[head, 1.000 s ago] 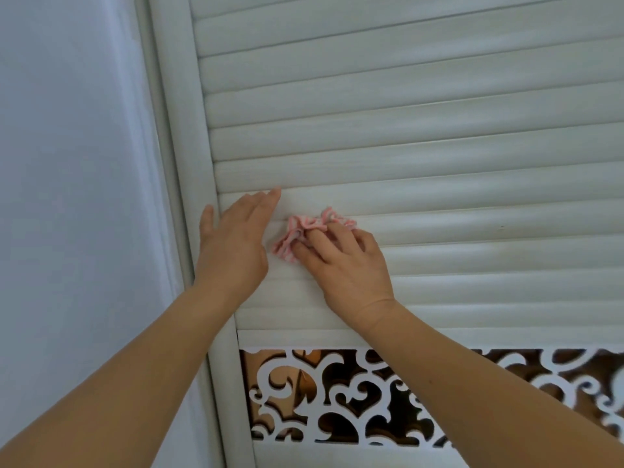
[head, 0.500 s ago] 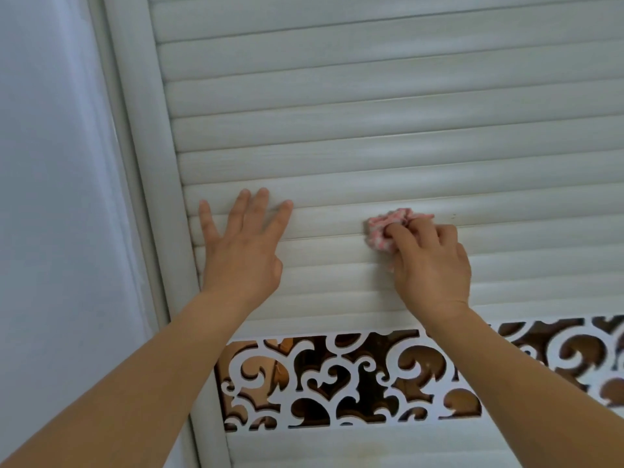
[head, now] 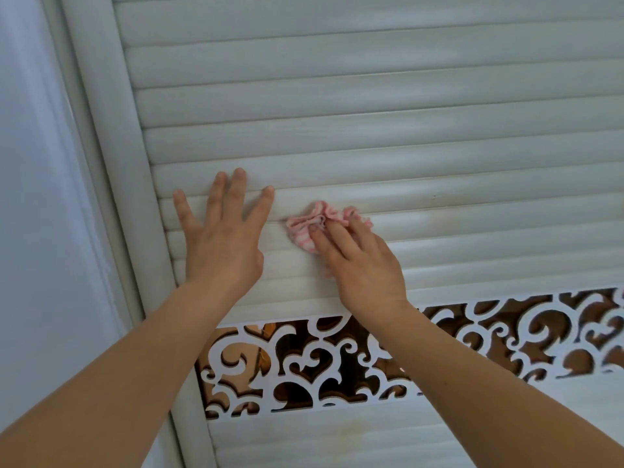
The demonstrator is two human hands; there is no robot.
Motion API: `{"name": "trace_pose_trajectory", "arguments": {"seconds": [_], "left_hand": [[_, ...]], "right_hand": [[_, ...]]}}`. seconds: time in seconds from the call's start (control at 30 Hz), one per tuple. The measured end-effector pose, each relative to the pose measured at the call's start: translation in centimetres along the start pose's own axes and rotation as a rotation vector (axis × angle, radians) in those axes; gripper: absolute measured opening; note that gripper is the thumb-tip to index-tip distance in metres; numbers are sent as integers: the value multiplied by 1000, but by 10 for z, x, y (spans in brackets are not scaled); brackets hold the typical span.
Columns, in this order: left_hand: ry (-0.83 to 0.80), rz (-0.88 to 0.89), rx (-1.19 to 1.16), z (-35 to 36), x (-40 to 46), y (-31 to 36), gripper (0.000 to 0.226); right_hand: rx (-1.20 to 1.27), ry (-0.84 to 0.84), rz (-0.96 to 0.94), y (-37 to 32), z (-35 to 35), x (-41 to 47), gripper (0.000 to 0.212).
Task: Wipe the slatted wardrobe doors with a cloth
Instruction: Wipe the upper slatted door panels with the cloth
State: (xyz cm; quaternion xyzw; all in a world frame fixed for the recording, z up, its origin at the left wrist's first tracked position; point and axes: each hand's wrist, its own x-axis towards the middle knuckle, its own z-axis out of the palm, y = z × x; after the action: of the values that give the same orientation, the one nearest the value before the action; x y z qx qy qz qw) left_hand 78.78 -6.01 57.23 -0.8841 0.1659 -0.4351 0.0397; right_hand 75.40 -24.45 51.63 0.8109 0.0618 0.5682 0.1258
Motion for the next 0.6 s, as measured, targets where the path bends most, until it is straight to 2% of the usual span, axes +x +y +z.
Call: {"name": "trace_pose_trajectory", "arguments": {"seconds": [0.13,0.23,0.3,0.4,0.6], "left_hand": [[0,-4,-5,0,0,0,83],[13,-8,-54,2,0,0,84],[20,-5,-80,3,-1,-1,86],[43,14,-97,4,-1,-2,87],[24,-7,-85,4,0,0,90]], "right_hand": [[26,-28,169,35,-11,-13,61],[79,-51,428,58,-14,-30,59],[102,-31,547,61,-10,-38,65],[138,32,560,45,-1,-40,67],[195,60,370,-18,15,-34,62]]}}
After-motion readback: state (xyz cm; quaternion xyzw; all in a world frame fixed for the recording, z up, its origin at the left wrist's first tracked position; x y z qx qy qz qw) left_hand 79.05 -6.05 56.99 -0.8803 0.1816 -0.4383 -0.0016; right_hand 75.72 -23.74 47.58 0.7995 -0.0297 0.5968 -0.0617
